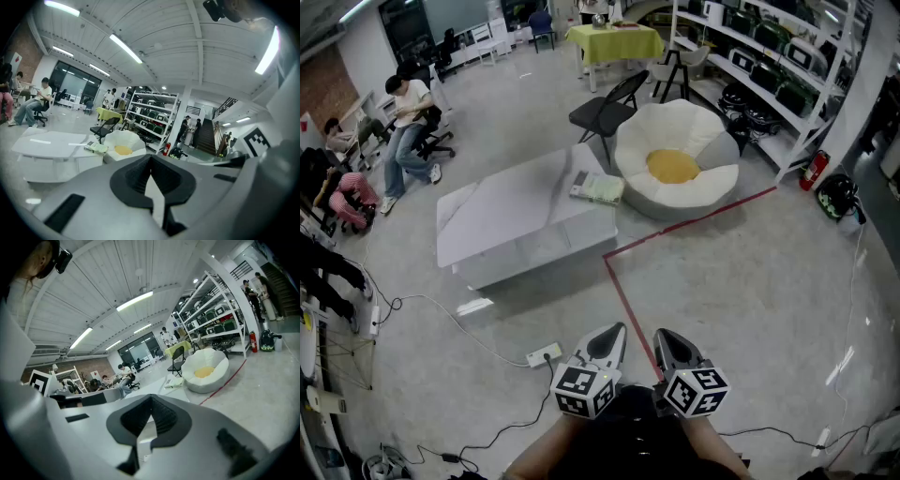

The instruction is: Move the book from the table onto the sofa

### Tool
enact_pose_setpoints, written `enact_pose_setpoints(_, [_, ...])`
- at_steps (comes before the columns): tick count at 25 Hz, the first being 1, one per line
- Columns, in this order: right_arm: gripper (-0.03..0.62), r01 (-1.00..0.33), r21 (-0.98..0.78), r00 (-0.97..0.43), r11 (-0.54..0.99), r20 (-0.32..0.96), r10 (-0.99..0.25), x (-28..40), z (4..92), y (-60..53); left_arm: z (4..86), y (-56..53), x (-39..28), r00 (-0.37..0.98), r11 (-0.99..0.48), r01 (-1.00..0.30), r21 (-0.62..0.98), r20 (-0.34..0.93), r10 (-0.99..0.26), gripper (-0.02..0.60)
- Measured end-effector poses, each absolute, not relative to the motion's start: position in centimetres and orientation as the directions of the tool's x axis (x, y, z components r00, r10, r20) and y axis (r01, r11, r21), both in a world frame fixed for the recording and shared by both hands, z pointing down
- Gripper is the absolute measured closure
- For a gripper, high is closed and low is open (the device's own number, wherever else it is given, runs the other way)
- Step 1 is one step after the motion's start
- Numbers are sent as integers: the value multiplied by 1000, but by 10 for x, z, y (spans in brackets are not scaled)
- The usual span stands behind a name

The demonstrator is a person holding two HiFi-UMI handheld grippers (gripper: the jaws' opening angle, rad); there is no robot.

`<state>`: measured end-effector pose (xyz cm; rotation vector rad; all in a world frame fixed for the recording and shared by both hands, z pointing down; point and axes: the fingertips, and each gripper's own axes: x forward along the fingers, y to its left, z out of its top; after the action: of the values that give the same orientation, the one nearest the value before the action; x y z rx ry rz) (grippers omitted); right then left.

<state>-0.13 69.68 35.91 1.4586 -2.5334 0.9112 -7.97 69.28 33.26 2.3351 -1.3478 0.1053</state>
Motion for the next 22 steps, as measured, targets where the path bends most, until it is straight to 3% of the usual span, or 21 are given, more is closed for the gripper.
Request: enact_pose_setpoints(22, [582,-760,-504,-601,409,307,-738,39,373,688,356,688,-31,494,-362,-838,407,286,-821,572])
